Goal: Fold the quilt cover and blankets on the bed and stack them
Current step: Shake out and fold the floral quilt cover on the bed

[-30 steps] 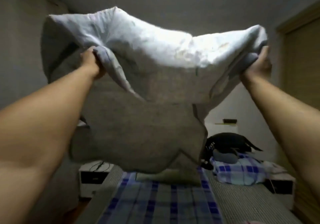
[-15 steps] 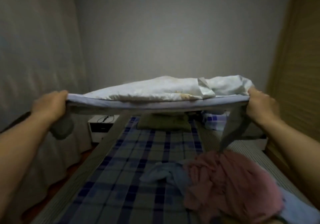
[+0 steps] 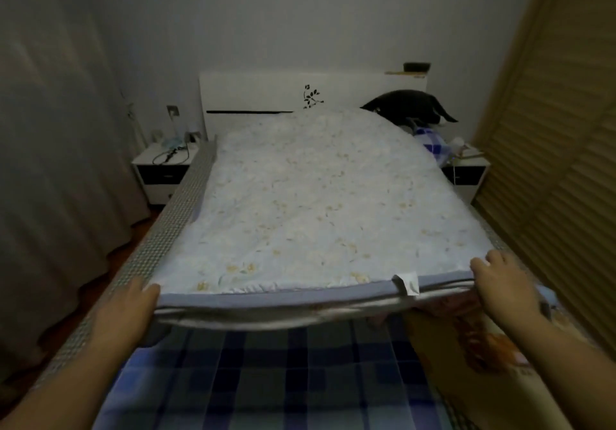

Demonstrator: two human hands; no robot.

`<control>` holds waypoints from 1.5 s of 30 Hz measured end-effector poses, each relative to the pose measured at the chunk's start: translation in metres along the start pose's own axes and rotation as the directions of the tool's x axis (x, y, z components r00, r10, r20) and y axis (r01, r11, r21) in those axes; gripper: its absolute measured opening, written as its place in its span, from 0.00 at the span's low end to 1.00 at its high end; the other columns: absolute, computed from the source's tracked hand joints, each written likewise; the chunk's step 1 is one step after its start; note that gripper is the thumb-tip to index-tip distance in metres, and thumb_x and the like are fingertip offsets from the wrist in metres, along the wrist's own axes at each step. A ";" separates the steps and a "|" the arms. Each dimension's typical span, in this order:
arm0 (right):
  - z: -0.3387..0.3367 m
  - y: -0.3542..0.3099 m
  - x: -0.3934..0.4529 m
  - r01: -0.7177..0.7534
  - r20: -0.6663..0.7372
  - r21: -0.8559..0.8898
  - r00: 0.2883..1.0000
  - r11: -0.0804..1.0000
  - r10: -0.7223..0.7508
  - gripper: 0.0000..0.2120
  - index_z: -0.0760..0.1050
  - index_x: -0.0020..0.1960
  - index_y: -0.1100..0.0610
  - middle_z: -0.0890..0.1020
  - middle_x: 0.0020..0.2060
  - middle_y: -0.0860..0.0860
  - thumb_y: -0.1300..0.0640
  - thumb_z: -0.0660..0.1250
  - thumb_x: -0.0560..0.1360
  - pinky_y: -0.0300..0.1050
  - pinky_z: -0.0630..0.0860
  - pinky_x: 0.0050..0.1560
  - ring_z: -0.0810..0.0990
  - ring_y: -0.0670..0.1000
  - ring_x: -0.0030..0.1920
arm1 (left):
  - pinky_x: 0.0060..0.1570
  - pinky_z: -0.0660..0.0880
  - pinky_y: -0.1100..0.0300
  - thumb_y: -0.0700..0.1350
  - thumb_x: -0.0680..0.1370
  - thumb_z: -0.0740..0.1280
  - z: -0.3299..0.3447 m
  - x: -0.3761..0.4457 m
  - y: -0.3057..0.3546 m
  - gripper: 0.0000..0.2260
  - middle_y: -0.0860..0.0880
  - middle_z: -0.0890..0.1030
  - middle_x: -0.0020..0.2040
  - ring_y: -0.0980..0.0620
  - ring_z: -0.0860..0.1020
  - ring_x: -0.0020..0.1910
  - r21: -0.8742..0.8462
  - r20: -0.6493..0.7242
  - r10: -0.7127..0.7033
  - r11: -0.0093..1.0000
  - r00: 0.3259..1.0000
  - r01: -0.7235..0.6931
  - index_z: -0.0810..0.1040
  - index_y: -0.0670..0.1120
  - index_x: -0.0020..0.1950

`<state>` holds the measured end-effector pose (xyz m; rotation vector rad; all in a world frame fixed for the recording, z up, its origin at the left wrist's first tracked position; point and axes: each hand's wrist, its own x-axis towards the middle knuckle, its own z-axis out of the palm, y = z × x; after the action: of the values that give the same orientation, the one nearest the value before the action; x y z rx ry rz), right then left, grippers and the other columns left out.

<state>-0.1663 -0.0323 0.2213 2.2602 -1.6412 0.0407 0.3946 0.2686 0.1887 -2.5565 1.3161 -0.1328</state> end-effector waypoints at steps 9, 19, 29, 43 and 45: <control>0.127 -0.018 -0.132 0.048 0.262 0.056 0.963 0.997 -0.061 0.11 0.74 0.38 0.60 0.74 0.36 0.62 0.63 0.73 0.58 0.54 0.75 0.30 0.77 0.62 0.33 | 0.33 0.75 0.50 0.44 0.65 0.77 0.128 -0.064 0.029 0.18 0.45 0.76 0.46 0.44 0.78 0.40 0.049 0.144 0.210 0.974 0.967 -0.219 0.78 0.51 0.52; 0.119 -0.028 -0.224 0.222 0.561 -0.062 0.814 0.973 -0.150 0.25 0.79 0.48 0.61 0.75 0.39 0.59 0.63 0.81 0.53 0.51 0.69 0.32 0.74 0.62 0.36 | 0.39 0.76 0.49 0.43 0.70 0.71 0.185 -0.189 0.037 0.08 0.46 0.71 0.45 0.42 0.76 0.41 -0.194 0.261 0.048 0.981 0.964 0.004 0.77 0.47 0.49; 0.122 -0.086 -0.266 -0.023 0.620 -0.066 0.783 0.998 0.059 0.07 0.77 0.52 0.46 0.71 0.56 0.52 0.53 0.62 0.77 0.49 0.71 0.58 0.69 0.56 0.58 | 0.50 0.78 0.42 0.39 0.83 0.55 0.180 -0.247 0.096 0.14 0.38 0.79 0.55 0.39 0.80 0.45 -0.429 0.900 -0.201 -0.562 0.386 0.707 0.72 0.45 0.67; 0.119 -0.110 -0.282 -0.786 0.629 0.436 0.614 0.438 0.477 0.17 0.76 0.67 0.53 0.80 0.52 0.60 0.59 0.58 0.81 0.56 0.81 0.46 0.77 0.59 0.43 | 0.56 0.75 0.55 0.45 0.79 0.63 0.103 -0.250 0.175 0.22 0.43 0.75 0.58 0.49 0.74 0.54 -0.794 -0.116 -0.020 0.602 0.993 -0.080 0.71 0.49 0.74; 0.094 -0.121 -0.276 -0.715 0.591 0.605 0.699 0.352 0.404 0.14 0.80 0.62 0.51 0.81 0.52 0.58 0.56 0.61 0.81 0.55 0.81 0.48 0.79 0.57 0.44 | 0.63 0.70 0.59 0.53 0.80 0.61 0.086 -0.248 0.214 0.24 0.44 0.72 0.65 0.47 0.74 0.61 -0.792 -0.095 0.191 0.580 0.977 -0.190 0.67 0.51 0.76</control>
<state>-0.1615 0.2259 0.0403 2.0899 -3.0788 0.7850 0.0981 0.3673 0.0576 -3.0371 1.9841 0.6737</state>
